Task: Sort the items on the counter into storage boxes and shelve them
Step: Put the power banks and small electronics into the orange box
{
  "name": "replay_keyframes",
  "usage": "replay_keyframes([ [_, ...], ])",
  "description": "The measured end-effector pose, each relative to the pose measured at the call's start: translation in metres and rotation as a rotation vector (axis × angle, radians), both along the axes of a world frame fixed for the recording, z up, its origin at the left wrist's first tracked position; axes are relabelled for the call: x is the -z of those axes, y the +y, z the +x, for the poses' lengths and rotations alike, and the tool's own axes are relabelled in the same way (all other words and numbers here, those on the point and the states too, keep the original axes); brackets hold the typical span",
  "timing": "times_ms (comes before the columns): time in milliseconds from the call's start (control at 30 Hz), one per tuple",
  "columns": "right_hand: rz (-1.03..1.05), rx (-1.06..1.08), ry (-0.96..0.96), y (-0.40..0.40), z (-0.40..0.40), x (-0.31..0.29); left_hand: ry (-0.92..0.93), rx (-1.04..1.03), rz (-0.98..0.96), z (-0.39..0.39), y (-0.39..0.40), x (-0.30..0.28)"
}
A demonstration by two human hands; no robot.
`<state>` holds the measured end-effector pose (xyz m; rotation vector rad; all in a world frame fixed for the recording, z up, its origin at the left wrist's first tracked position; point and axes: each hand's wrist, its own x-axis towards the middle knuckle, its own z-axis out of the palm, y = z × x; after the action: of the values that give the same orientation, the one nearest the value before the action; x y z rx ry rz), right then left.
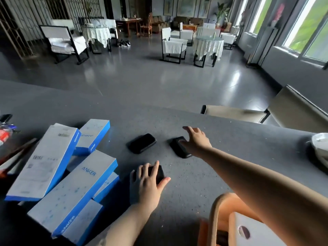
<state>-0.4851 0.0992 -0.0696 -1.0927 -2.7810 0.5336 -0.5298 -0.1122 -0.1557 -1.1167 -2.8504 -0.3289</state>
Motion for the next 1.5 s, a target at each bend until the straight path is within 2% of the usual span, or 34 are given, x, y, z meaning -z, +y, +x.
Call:
replay_keyframes([
  [100,0.012,-0.037,-0.19,0.007,-0.026,0.022,0.001,0.007,-0.051,-0.001,0.003,0.005],
  [200,0.045,-0.025,-0.287,0.008,-0.035,0.049,0.025,0.028,-0.045,-0.004,0.003,0.009],
  [400,0.363,-0.019,-0.297,-0.012,-0.038,0.075,0.071,0.054,0.049,-0.001,0.002,0.004],
  [500,0.234,-0.019,-0.28,-0.016,-0.041,0.053,0.122,0.059,0.115,0.0,0.002,0.002],
  [567,0.065,-0.046,-0.163,-0.016,-0.033,0.026,0.109,0.071,0.126,0.001,0.0,-0.002],
  [633,0.006,-0.105,-0.011,-0.019,-0.011,-0.006,0.08,0.102,0.144,0.004,-0.003,-0.005],
  [733,-0.042,-0.158,0.259,-0.03,0.049,-0.049,-0.027,0.107,0.308,0.008,-0.01,-0.007],
  [867,-0.072,-0.106,0.47,-0.055,0.168,-0.075,-0.355,-0.047,0.712,0.022,-0.021,-0.018],
  [967,-0.01,-0.059,0.431,-0.079,0.25,-0.071,-0.448,-0.019,0.971,0.048,-0.02,-0.049],
  [1067,0.084,-0.133,0.258,-0.097,0.303,-0.06,-0.499,0.178,1.061,0.083,-0.014,-0.095],
  [1133,0.186,-0.105,0.167,-0.101,0.329,-0.055,-0.462,0.397,0.976,0.111,-0.007,-0.123],
  [1200,0.294,-0.007,0.093,-0.1,0.348,-0.051,-0.43,0.631,0.81,0.138,0.0,-0.143],
  [1300,0.274,0.259,0.093,-0.106,0.37,-0.044,-0.393,0.886,0.542,0.176,0.012,-0.152],
  [1400,0.214,0.492,0.105,-0.119,0.375,-0.036,-0.309,1.001,0.347,0.198,0.021,-0.148],
  [1500,0.279,0.524,0.005,-0.127,0.372,-0.028,-0.28,1.042,0.219,0.212,0.029,-0.138],
])
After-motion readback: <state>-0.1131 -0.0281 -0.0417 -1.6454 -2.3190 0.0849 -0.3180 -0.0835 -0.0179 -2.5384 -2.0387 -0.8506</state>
